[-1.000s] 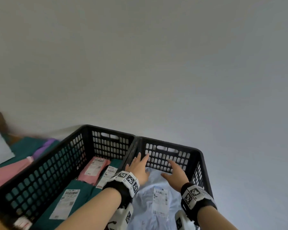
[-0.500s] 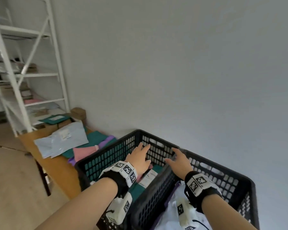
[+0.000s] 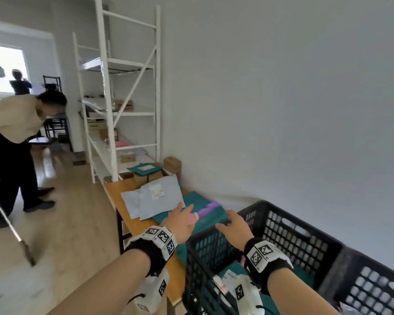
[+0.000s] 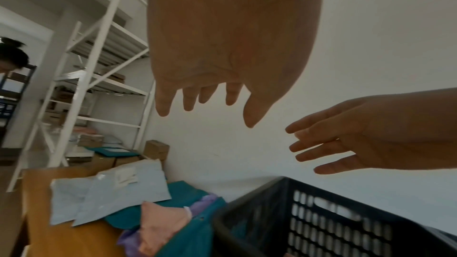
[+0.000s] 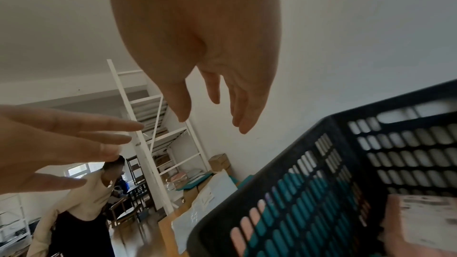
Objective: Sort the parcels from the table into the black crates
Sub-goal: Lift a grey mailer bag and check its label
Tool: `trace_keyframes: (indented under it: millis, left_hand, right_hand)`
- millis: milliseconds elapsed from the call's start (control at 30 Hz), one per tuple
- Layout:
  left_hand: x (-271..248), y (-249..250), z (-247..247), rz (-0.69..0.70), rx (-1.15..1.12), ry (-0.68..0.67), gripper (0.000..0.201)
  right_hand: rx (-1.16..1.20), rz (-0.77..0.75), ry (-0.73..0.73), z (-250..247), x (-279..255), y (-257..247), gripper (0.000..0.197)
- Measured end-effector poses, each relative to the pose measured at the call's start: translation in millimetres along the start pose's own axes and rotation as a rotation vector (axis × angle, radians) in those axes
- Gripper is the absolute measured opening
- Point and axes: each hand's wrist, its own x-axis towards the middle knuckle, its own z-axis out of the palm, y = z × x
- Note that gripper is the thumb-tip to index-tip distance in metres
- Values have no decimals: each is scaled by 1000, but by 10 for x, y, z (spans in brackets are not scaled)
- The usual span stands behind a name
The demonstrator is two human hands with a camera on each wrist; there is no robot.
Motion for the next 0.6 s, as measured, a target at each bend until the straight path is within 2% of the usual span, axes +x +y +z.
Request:
trace_keyframes:
  millis: [267, 500, 600]
  left_hand:
    - [391, -1497, -316, -102, -108, -5, 64]
    - [714, -2485, -263, -187, -136, -96, 59]
    - [954, -2862, -130, -206, -174, -142, 53]
  right_hand:
    - [-9, 62, -37, 1076, 783, -738, 58]
    - [37, 119, -81, 1933, 1255, -1068, 52]
    - [55, 138, -117, 2264, 1559, -1119, 61]
